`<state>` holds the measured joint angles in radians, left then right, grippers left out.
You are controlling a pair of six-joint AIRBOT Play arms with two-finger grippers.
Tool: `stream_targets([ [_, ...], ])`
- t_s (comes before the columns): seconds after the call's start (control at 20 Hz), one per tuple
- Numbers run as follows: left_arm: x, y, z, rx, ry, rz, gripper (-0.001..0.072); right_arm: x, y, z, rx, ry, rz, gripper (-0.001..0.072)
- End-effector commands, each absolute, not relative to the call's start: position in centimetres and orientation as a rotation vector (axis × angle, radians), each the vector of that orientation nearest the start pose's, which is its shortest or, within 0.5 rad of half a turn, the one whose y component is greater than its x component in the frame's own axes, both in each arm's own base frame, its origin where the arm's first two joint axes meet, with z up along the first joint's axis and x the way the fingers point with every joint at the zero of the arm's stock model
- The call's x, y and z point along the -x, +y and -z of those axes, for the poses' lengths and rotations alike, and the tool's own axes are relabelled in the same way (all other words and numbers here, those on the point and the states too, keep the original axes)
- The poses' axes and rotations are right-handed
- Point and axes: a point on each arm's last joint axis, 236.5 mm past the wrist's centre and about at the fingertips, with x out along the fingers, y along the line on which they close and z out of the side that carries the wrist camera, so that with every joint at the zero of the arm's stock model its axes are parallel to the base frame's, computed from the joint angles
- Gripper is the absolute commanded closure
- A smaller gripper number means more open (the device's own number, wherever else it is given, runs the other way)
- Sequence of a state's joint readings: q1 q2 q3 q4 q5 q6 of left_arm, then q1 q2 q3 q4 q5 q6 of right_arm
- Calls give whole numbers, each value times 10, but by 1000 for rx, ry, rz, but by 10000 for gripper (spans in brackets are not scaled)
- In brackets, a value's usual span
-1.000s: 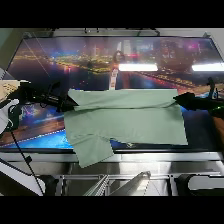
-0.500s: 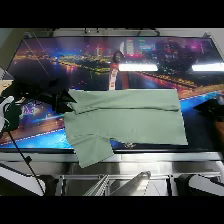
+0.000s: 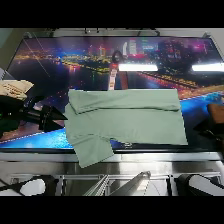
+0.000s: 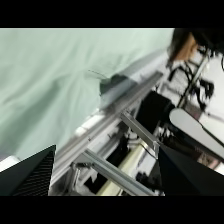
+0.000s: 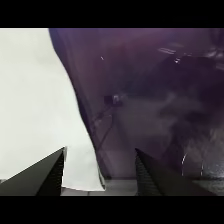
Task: Fold the shirts.
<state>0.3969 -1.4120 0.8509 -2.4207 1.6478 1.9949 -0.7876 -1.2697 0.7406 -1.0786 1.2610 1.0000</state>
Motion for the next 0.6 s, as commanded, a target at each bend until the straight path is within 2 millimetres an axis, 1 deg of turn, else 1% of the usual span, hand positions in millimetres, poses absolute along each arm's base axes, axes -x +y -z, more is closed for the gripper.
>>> stream_targets([
  [0.0,-241,-71,37,994,1555,495,-3,-226,-75,109,-739,1469,-118,234],
  [0.1,-232,-68,42,1027,1533,450,-3,-225,-58,117,-809,1493,-177,234],
  [0.2,-221,-67,43,1062,1523,425,-3,-220,-43,129,-864,1531,-213,234],
  [0.35,-213,-64,43,1090,1487,389,-3,-224,-23,138,-915,1552,-278,234],
  [0.4,-212,-61,41,1089,1472,377,-3,-226,-18,138,-922,1549,-297,282],
  [0.45,-207,-57,42,1066,1473,356,-2,-227,-14,137,-921,1544,-321,464],
  [0.5,-199,-51,45,1041,1501,308,-1,-228,-14,136,-921,1539,-327,528],
  [0.55,-190,-43,50,1016,1535,241,14,-228,-15,136,-920,1537,-325,531],
])
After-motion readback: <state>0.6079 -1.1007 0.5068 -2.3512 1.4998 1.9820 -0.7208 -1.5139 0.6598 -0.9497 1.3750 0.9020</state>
